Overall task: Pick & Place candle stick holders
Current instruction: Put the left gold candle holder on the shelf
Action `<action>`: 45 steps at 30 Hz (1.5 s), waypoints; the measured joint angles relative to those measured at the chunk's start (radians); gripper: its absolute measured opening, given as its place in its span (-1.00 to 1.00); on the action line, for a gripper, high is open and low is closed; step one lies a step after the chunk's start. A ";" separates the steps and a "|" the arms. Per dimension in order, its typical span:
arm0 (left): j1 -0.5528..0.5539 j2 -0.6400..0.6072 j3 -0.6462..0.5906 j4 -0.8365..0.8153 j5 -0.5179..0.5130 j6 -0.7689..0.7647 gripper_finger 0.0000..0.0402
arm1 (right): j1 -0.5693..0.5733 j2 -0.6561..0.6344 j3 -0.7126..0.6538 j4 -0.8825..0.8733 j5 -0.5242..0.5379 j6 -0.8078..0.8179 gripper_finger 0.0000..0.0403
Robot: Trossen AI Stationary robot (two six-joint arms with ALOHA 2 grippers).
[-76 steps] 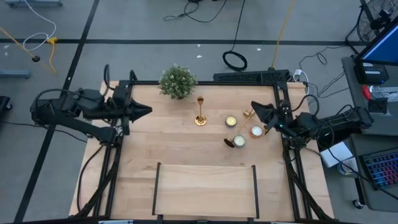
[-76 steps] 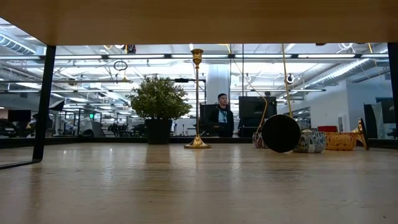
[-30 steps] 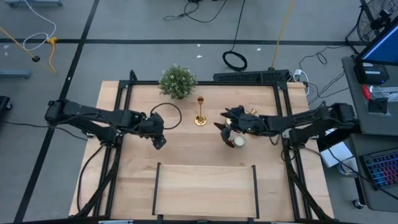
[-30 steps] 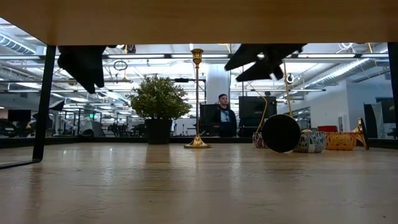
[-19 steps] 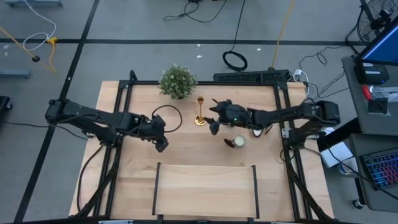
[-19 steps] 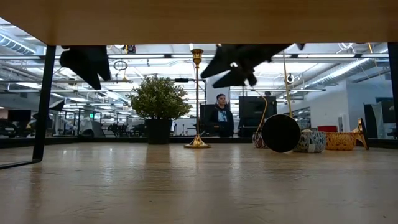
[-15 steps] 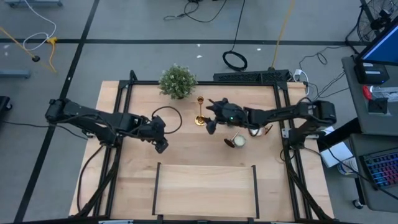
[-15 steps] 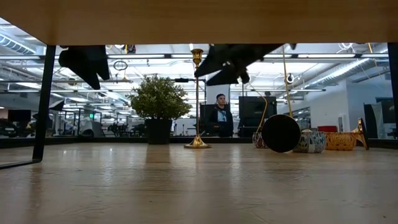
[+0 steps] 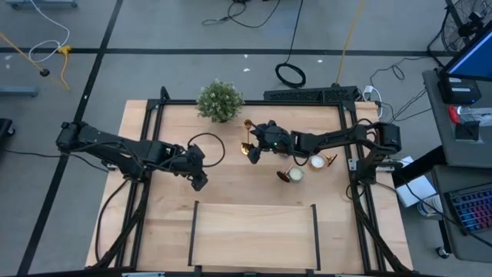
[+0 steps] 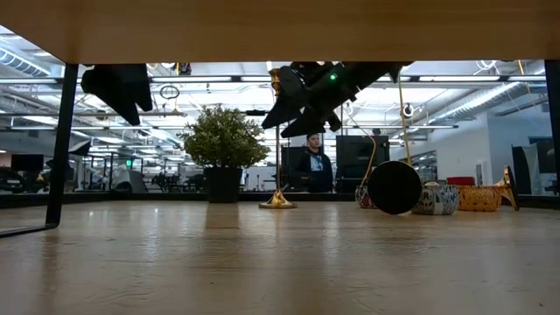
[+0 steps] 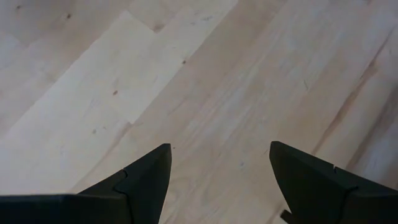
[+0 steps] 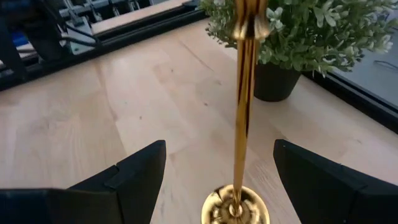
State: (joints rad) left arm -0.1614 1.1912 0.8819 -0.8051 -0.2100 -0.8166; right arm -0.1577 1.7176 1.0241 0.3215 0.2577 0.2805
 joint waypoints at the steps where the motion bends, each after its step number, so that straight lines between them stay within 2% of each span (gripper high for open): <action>1: 0.000 0.000 0.000 0.000 0.000 0.003 0.36 | 0.000 0.000 0.000 0.003 0.000 0.012 0.45; 6: 0.000 0.000 0.000 0.000 -0.001 0.019 0.36 | -0.012 0.000 0.000 0.000 0.001 0.040 0.34; 15: 0.000 0.000 0.000 -0.001 -0.001 0.028 0.36 | -0.032 0.000 0.000 0.035 0.000 0.078 -0.11; 25: 0.000 0.000 0.000 -0.002 -0.001 0.027 0.36 | -0.036 0.000 0.000 0.045 -0.001 0.074 -0.44; 31: 0.000 0.000 0.000 -0.002 -0.009 0.029 0.36 | -0.037 0.000 0.000 0.044 -0.002 0.074 -0.70; 36: 0.000 0.000 0.000 -0.002 -0.010 0.030 0.36 | -0.039 0.000 0.000 0.053 -0.052 0.078 -0.93; 39: 0.000 0.000 0.000 -0.002 -0.010 0.030 0.36 | -0.038 -0.001 0.000 0.052 -0.053 0.085 -0.94; 45: 0.000 0.000 0.000 -0.002 -0.028 0.031 0.36 | -0.037 -0.059 -0.002 0.018 -0.057 0.100 -0.83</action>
State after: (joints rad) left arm -0.1616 1.1912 0.8818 -0.8074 -0.2379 -0.7856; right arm -0.1951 1.6586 1.0222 0.3390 0.2008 0.3809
